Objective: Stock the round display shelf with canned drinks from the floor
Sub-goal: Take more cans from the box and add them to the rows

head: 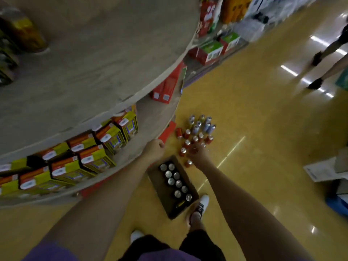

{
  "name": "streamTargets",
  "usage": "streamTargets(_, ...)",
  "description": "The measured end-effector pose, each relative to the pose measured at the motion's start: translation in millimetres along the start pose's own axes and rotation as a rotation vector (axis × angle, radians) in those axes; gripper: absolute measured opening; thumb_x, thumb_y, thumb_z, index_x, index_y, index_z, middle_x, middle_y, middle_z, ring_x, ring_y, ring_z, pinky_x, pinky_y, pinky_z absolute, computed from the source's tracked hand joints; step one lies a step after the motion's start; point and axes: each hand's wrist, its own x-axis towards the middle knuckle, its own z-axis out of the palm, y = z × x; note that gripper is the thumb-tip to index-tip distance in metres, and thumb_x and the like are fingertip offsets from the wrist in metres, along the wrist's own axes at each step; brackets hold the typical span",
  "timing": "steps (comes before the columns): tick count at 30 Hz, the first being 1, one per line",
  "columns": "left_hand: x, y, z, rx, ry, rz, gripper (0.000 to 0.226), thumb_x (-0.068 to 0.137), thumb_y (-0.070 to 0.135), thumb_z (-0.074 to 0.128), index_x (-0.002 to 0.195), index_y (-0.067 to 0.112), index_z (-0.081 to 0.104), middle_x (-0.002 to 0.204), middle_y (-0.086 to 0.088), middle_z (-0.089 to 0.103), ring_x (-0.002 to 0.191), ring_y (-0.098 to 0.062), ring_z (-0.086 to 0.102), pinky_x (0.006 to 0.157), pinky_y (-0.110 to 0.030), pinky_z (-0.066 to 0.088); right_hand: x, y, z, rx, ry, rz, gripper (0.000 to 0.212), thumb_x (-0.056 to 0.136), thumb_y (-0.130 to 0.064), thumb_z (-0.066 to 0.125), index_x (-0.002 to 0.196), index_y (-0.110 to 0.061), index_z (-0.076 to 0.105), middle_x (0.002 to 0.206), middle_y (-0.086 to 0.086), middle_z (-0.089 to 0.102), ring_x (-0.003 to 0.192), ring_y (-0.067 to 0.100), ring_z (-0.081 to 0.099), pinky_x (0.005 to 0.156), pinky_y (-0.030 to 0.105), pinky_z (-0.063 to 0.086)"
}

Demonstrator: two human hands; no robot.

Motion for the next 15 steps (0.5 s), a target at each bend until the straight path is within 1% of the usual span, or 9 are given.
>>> streamTargets(2, 16, -15, 36, 0.031, -0.009, -0.079, 0.018, 0.085, 0.008, 0.054, 0.094, 0.01, 0.069, 0.101, -0.013, 0.07, 0.098, -0.029, 0.064, 0.086, -0.037, 0.051, 21, 20, 7, 0.035, -0.038, 0.021, 0.024, 0.077, -0.023, 0.069, 0.098, -0.012, 0.068, 0.091, 0.003, 0.067, 0.088, 0.022, 0.061, 0.077, 0.032, 0.048)
streamTargets(3, 24, -21, 55, 0.033, -0.022, -0.126, 0.018, 0.086, 0.008, 0.054, 0.097, 0.009, 0.068, 0.102, -0.013, 0.069, 0.098, -0.029, 0.064, 0.086, -0.036, 0.05, 33, 32, 11, 0.053, -0.072, 0.034, 0.021, 0.079, -0.022, 0.069, 0.097, -0.012, 0.067, 0.093, 0.004, 0.068, 0.089, 0.024, 0.062, 0.079, 0.033, 0.049)
streamTargets(5, 37, -24, 89, 0.039, -0.077, -0.209, 0.018, 0.09, 0.006, 0.053, 0.101, 0.008, 0.067, 0.103, -0.012, 0.066, 0.097, -0.027, 0.062, 0.083, -0.031, 0.047, 56, 60, 20, 0.057, -0.154, 0.061, 0.006, 0.086, -0.018, 0.065, 0.092, -0.02, 0.063, 0.089, 0.002, 0.066, 0.085, 0.021, 0.06, 0.07, 0.027, 0.044)
streamTargets(6, 44, -25, 106, 0.032, -0.105, -0.243, 0.016, 0.09, 0.005, 0.053, 0.099, 0.009, 0.066, 0.101, -0.011, 0.064, 0.096, -0.024, 0.06, 0.08, -0.029, 0.044, 68, 75, 24, 0.064, -0.2, 0.069, 0.006, 0.088, -0.016, 0.063, 0.091, -0.022, 0.061, 0.086, 0.0, 0.063, 0.082, 0.019, 0.058, 0.064, 0.023, 0.04)
streamTargets(8, 60, -27, 139, 0.019, -0.15, -0.298, 0.014, 0.09, 0.002, 0.052, 0.092, 0.013, 0.06, 0.094, -0.007, 0.059, 0.092, -0.02, 0.055, 0.072, -0.024, 0.039, 94, 107, 36, 0.046, -0.281, 0.094, 0.007, 0.089, -0.014, 0.061, 0.094, -0.016, 0.064, 0.086, 0.004, 0.065, 0.079, 0.02, 0.058, 0.055, 0.018, 0.038)
streamTargets(9, 69, -31, 155, 0.019, -0.161, -0.325, 0.014, 0.09, 0.002, 0.051, 0.091, 0.013, 0.059, 0.094, -0.006, 0.058, 0.091, -0.02, 0.054, 0.069, -0.023, 0.038, 108, 123, 41, 0.014, -0.307, 0.091, 0.009, 0.088, -0.014, 0.061, 0.096, -0.011, 0.065, 0.088, 0.008, 0.067, 0.08, 0.024, 0.06, 0.057, 0.022, 0.042)
streamTargets(11, 85, -41, 186, 0.007, -0.176, -0.393, 0.013, 0.092, 0.002, 0.05, 0.093, 0.011, 0.06, 0.095, -0.005, 0.056, 0.09, -0.02, 0.052, 0.067, -0.024, 0.036, 134, 155, 54, -0.079, -0.357, 0.049, 0.014, 0.088, -0.015, 0.059, 0.096, -0.005, 0.064, 0.092, 0.015, 0.068, 0.087, 0.032, 0.063, 0.067, 0.031, 0.044)
streamTargets(13, 97, -54, 212, -0.009, -0.191, -0.469, 0.015, 0.094, 0.007, 0.05, 0.102, 0.008, 0.064, 0.097, -0.005, 0.056, 0.09, -0.022, 0.052, 0.072, -0.024, 0.037, 154, 183, 65, -0.161, -0.43, 0.053, 0.017, 0.087, -0.012, 0.057, 0.101, -0.004, 0.063, 0.1, 0.017, 0.068, 0.096, 0.035, 0.061, 0.074, 0.033, 0.042)
streamTargets(15, 108, -69, 234, -0.039, -0.185, -0.542, 0.019, 0.095, 0.01, 0.05, 0.108, 0.008, 0.064, 0.099, -0.005, 0.057, 0.09, -0.021, 0.054, 0.074, -0.026, 0.038, 169, 209, 79, -0.209, -0.478, 0.068, 0.019, 0.087, -0.01, 0.056, 0.105, -0.005, 0.061, 0.104, 0.018, 0.067, 0.099, 0.036, 0.06, 0.077, 0.034, 0.042)
